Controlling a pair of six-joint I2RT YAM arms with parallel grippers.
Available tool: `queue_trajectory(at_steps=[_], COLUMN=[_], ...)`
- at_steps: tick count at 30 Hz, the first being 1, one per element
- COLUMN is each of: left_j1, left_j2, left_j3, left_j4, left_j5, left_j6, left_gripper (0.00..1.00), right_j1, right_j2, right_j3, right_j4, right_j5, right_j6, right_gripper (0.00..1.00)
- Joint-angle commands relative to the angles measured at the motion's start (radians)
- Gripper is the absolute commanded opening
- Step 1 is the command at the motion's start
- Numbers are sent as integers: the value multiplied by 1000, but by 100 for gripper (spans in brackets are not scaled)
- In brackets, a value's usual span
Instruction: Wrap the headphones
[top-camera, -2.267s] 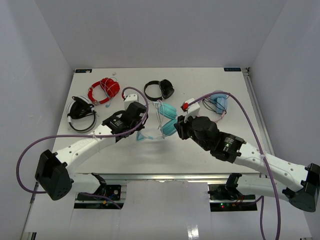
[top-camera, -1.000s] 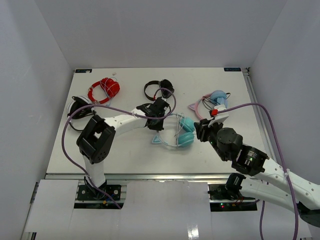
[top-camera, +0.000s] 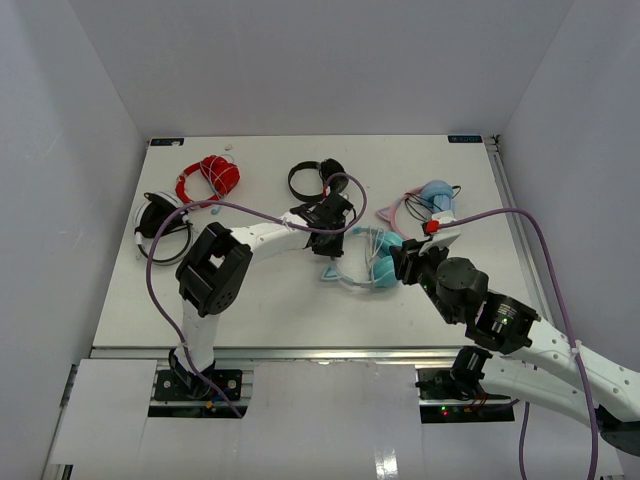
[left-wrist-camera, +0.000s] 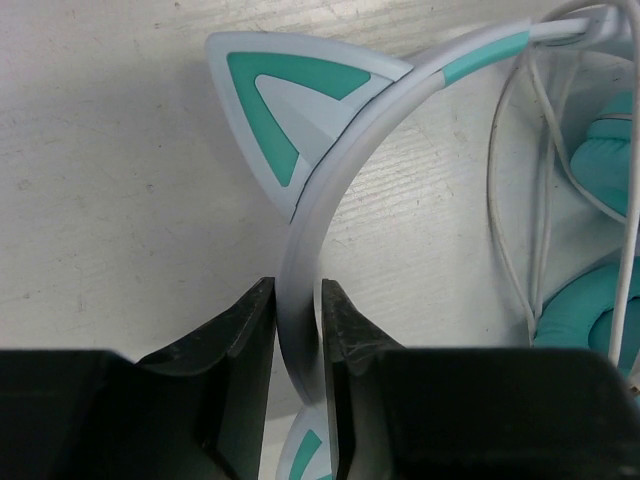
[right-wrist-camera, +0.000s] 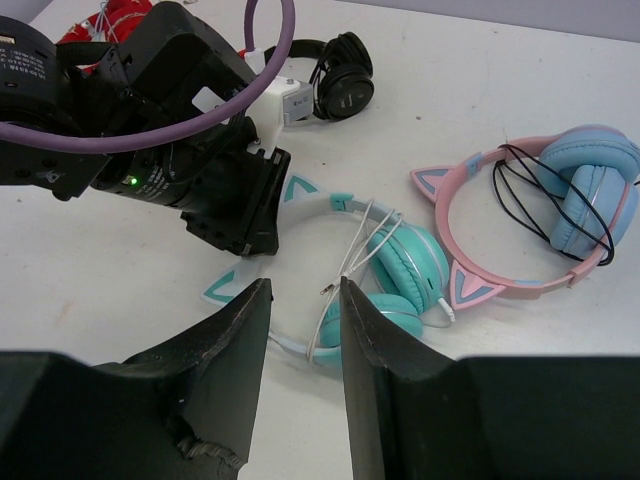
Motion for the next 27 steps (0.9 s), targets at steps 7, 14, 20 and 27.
queue_trajectory(at_steps=[7, 14, 20, 27], left_j1=[-5, -4, -4, -4], left_j2=[-32, -67, -141, -322], left_j3=[27, 23, 23, 41], left_j4=[19, -3, -29, -107], left_j5=[-16, -69, -107, -192], left_j6=[-10, -20, -18, -12], left_gripper=[57, 73, 76, 98], right_j1=[-2, -2, -2, -4], right_j2=[-10, -3, 16, 52], right_j3=[2, 1, 5, 15], right_j4=[24, 24, 26, 25], right_j5=[29, 30, 33, -35], right_j6=[8, 10, 13, 25], right_gripper=[41, 41, 41, 60])
